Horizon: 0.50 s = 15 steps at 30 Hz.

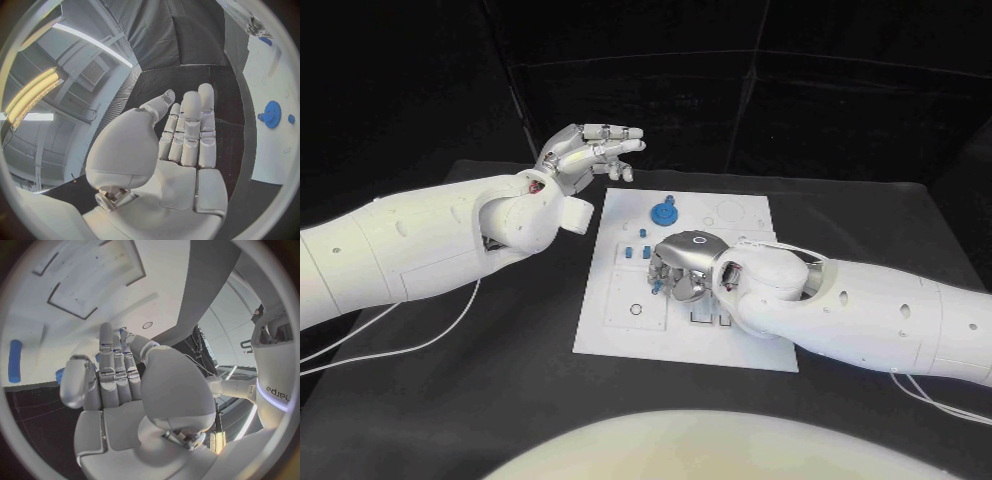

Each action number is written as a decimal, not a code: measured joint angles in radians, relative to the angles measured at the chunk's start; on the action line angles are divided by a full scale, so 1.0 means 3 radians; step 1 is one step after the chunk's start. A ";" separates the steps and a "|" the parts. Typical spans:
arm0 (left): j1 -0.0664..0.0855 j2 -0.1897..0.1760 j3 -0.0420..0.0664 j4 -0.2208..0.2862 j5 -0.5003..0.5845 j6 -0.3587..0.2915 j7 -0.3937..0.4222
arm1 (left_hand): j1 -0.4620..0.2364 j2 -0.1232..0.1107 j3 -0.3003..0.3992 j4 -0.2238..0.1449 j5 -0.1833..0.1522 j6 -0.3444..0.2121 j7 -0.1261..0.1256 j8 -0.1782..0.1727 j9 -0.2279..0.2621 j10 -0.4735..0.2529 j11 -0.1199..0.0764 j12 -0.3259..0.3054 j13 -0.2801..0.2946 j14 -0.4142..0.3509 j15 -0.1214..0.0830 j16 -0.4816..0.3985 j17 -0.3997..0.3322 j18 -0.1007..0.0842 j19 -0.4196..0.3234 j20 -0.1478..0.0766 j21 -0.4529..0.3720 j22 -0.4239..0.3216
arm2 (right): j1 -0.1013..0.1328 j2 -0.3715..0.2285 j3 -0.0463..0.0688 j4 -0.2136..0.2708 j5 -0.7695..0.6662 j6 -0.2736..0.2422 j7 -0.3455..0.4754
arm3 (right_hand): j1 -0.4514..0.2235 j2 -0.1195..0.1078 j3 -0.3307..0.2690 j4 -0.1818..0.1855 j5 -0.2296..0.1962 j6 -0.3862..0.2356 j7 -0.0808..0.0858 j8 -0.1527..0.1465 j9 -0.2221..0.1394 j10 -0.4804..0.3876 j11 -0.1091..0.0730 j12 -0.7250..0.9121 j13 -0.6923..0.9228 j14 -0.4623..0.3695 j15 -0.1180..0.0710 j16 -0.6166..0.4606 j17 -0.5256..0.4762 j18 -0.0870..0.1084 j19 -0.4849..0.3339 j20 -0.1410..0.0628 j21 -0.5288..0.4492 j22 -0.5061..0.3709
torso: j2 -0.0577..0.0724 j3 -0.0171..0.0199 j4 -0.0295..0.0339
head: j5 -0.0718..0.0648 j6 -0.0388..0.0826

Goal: Assemble the parts on the task board

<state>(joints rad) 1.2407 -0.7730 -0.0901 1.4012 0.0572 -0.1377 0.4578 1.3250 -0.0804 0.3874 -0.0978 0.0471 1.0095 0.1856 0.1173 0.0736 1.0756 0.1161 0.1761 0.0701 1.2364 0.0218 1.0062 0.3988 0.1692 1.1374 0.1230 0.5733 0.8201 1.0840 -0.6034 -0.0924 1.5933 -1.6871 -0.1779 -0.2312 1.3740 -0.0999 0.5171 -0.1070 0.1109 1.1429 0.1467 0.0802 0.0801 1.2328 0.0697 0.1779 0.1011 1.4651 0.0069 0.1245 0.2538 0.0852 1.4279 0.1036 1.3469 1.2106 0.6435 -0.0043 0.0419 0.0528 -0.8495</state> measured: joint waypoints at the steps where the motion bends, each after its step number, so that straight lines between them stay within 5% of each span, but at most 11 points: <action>1: 0.0000 0.0000 0.0000 0.0000 0.0000 0.0000 0.0000 | 0.0000 0.0000 0.0000 0.0000 0.0000 0.0000 0.0000 0.0000 0.0000 0.0000 0.0000 0.0000 0.0000 0.0000 0.0000 0.0000 0.0000 0.0000 0.0000 0.0000 0.0000 0.0000 | -0.0001 0.0000 0.0000 0.0000 0.0000 0.0001 0.0001 | 0.0000 0.0000 0.0000 0.0000 0.0000 0.0000 0.0000 0.0000 0.0000 0.0000 0.0000 0.0000 0.0000 0.0000 0.0000 0.0000 0.0000 0.0000 0.0000 0.0000 0.0000 0.0000 | 0.0000 0.0000 0.0000 | 0.0000 -0.0001; 15: 0.0000 -0.0001 0.0000 0.0000 0.0000 0.0000 0.0000 | 0.0000 0.0000 0.0000 0.0000 0.0000 0.0000 0.0000 0.0000 0.0000 0.0000 0.0000 0.0000 0.0000 0.0000 0.0000 0.0000 0.0000 0.0000 0.0000 0.0000 0.0000 0.0000 | -0.0017 0.0006 -0.0006 0.0011 -0.0005 -0.0001 0.0004 | 0.0000 0.0000 0.0000 0.0000 0.0000 -0.0001 -0.0001 0.0000 -0.0002 0.0000 0.0000 0.0000 0.0000 0.0000 0.0000 0.0000 -0.0001 0.0000 0.0000 0.0000 0.0000 0.0000 | -0.0001 0.0000 0.0000 | -0.0004 -0.0007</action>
<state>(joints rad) 1.2407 -0.7734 -0.0901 1.4011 0.0572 -0.1377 0.4578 1.3250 -0.0804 0.3875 -0.0978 0.0471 1.0095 0.1856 0.1173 0.0736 1.0756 0.1161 0.1761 0.0701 1.2364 0.0218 1.0063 0.3988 0.1693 1.1374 0.1230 0.5733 0.8202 1.0789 -0.6017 -0.0943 1.5966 -1.6887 -0.1782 -0.2299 1.3740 -0.0999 0.5171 -0.1069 0.1108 1.1427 0.1465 0.0801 0.0796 1.2328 0.0697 0.1779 0.1010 1.4651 0.0069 0.1245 0.2537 0.0852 1.4279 0.1036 1.3469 1.2107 0.6432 -0.0044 0.0419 0.0517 -0.8516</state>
